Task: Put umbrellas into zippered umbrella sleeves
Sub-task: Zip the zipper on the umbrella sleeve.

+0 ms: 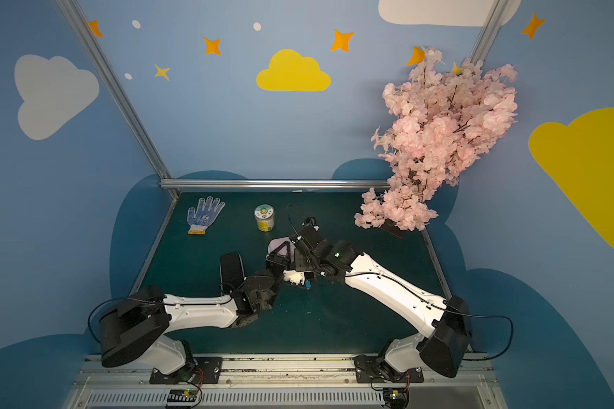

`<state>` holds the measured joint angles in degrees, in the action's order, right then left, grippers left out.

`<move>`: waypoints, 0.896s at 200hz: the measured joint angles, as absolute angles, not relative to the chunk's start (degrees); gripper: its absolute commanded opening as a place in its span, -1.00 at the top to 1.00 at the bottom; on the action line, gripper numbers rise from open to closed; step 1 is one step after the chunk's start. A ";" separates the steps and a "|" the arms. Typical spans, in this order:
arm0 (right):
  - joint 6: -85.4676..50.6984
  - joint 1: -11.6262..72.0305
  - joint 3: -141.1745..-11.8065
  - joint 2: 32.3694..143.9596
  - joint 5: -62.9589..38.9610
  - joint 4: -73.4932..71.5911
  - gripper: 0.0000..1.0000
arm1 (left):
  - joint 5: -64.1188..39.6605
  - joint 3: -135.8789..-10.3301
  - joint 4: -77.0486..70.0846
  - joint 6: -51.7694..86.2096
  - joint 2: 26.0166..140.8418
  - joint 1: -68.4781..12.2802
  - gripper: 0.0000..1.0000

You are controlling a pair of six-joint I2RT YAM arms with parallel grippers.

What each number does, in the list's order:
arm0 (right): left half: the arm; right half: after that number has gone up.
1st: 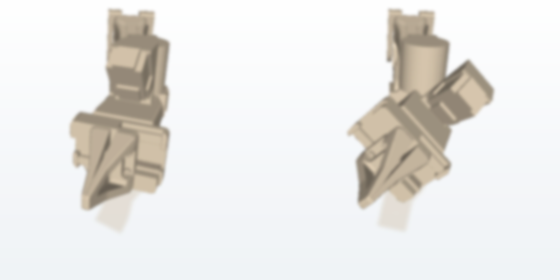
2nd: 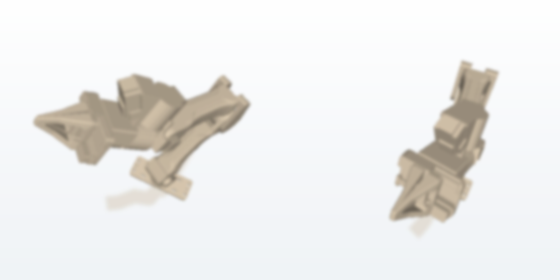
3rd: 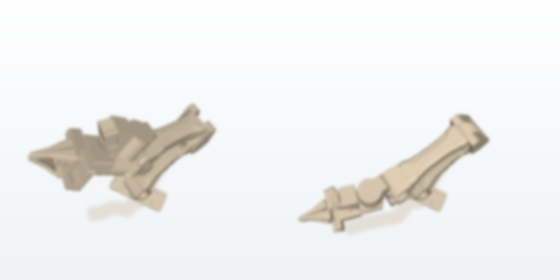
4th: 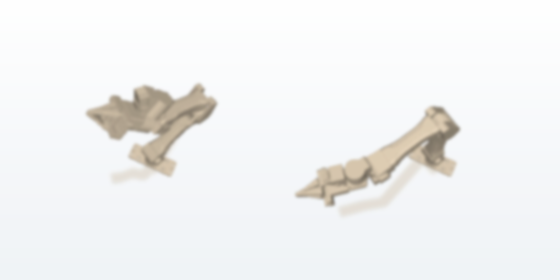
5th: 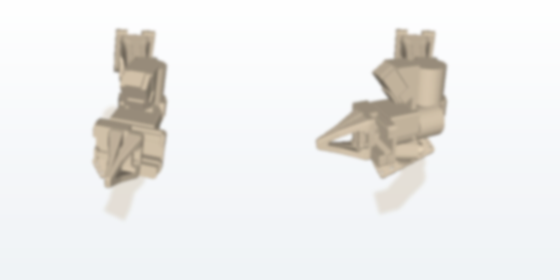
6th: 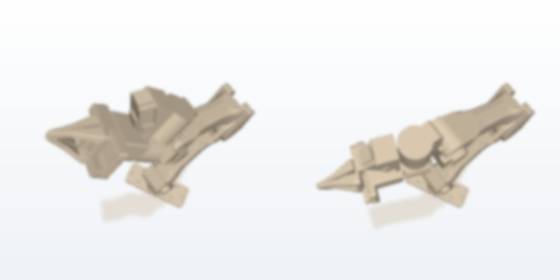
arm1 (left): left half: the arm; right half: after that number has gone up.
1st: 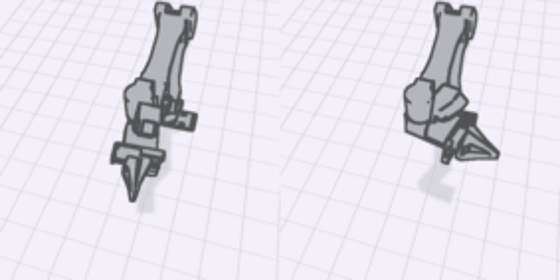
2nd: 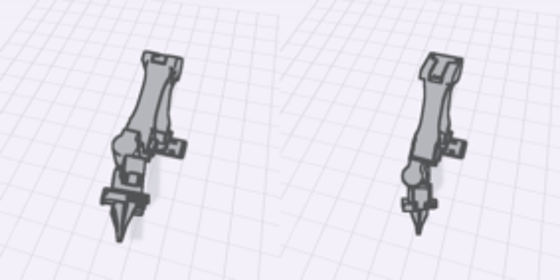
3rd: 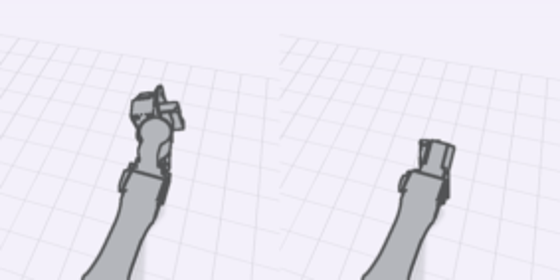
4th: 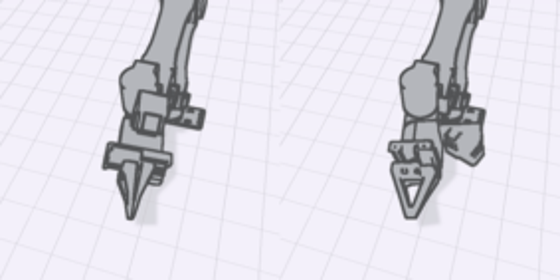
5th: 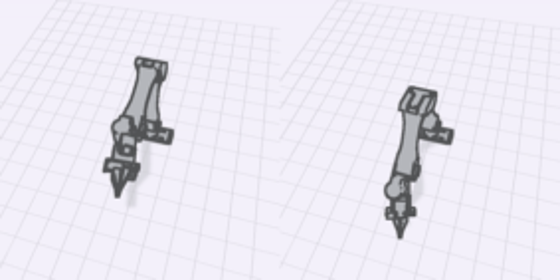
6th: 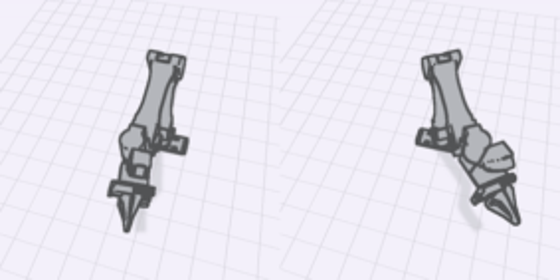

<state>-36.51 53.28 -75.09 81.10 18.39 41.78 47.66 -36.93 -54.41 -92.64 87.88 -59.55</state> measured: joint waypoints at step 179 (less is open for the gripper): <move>-25.32 47.57 -54.74 59.75 6.28 23.27 0.38 | 36.56 -30.13 -53.28 -89.03 75.26 -52.27 0.95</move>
<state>-25.32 47.57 -54.74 59.75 6.28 23.27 36.56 -30.13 -53.28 -89.03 75.26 -52.27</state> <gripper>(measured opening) 0.288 0.357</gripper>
